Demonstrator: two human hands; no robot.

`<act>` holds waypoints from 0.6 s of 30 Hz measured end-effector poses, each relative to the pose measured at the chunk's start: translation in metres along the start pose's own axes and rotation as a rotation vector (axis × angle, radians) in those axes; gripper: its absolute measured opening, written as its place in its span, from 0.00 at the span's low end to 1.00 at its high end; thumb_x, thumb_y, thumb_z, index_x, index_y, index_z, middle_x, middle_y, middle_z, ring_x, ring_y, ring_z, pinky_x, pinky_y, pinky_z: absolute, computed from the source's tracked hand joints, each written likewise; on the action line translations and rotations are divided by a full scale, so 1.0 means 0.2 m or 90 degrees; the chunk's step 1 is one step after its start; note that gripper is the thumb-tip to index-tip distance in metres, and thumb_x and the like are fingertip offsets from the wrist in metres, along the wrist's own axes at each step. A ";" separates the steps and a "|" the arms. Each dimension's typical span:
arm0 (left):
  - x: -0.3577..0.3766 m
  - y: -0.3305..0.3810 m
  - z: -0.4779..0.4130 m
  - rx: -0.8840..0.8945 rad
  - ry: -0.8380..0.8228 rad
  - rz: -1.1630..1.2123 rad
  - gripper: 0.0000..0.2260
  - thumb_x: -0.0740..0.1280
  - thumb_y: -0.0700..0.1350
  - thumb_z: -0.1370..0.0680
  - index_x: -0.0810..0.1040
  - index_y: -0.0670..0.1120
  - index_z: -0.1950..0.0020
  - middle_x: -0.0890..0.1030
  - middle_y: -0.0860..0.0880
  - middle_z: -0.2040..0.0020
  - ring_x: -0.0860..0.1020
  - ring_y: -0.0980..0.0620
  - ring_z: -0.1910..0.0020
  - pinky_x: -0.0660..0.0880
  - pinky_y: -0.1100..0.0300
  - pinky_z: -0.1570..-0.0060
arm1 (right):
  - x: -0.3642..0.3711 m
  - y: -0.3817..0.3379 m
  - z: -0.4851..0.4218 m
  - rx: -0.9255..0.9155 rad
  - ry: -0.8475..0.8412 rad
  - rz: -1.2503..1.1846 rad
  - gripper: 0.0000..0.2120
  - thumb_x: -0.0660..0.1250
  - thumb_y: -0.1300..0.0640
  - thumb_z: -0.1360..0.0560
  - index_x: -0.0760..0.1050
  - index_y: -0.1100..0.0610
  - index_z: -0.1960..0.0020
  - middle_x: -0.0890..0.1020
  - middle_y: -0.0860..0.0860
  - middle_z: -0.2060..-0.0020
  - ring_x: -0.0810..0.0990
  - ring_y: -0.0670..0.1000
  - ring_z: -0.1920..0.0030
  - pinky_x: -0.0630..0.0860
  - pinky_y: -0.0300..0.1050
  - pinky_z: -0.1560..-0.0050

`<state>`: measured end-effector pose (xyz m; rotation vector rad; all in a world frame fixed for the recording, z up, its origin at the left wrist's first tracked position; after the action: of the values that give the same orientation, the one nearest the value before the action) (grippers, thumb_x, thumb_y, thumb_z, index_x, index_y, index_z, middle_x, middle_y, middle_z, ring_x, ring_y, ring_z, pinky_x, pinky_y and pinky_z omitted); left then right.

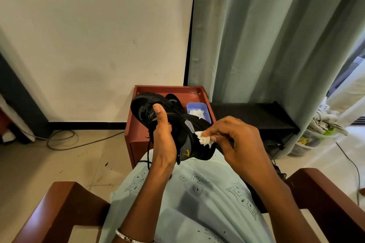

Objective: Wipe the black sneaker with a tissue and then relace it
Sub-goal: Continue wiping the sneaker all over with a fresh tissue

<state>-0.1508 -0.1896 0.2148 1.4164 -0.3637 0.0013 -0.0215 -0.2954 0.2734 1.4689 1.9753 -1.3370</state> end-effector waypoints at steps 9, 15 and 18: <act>0.06 -0.04 0.02 -0.012 -0.035 0.063 0.55 0.51 0.79 0.34 0.58 0.32 0.27 0.61 0.30 0.29 0.62 0.33 0.27 0.62 0.38 0.27 | -0.02 0.04 -0.10 0.031 0.092 0.035 0.11 0.70 0.69 0.27 0.85 0.54 0.54 0.84 0.50 0.56 0.82 0.54 0.54 0.80 0.55 0.52; 0.01 -0.05 -0.01 -0.019 0.011 0.096 0.50 0.52 0.76 0.31 0.59 0.37 0.24 0.61 0.31 0.27 0.62 0.32 0.27 0.57 0.36 0.27 | -0.02 0.06 -0.02 0.055 0.093 -0.069 0.10 0.70 0.67 0.25 0.83 0.52 0.54 0.81 0.44 0.57 0.80 0.44 0.56 0.75 0.34 0.57; -0.03 -0.04 -0.02 -0.025 0.062 0.112 0.39 0.50 0.65 0.21 0.52 0.32 0.27 0.57 0.29 0.29 0.58 0.32 0.30 0.58 0.40 0.29 | 0.01 0.07 0.06 0.087 0.050 -0.111 0.10 0.71 0.67 0.25 0.83 0.53 0.53 0.80 0.44 0.56 0.79 0.44 0.55 0.75 0.31 0.57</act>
<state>-0.1544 -0.1866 0.2057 1.3365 -0.4051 0.2050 -0.0123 -0.3036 0.2598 1.4572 2.1423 -1.5371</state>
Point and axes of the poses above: each hand's wrist, its own z-axis away from the middle knuckle, its own x-axis out of the palm, y = z × x, the point moved 10 cm from there along -z, towards the middle knuckle
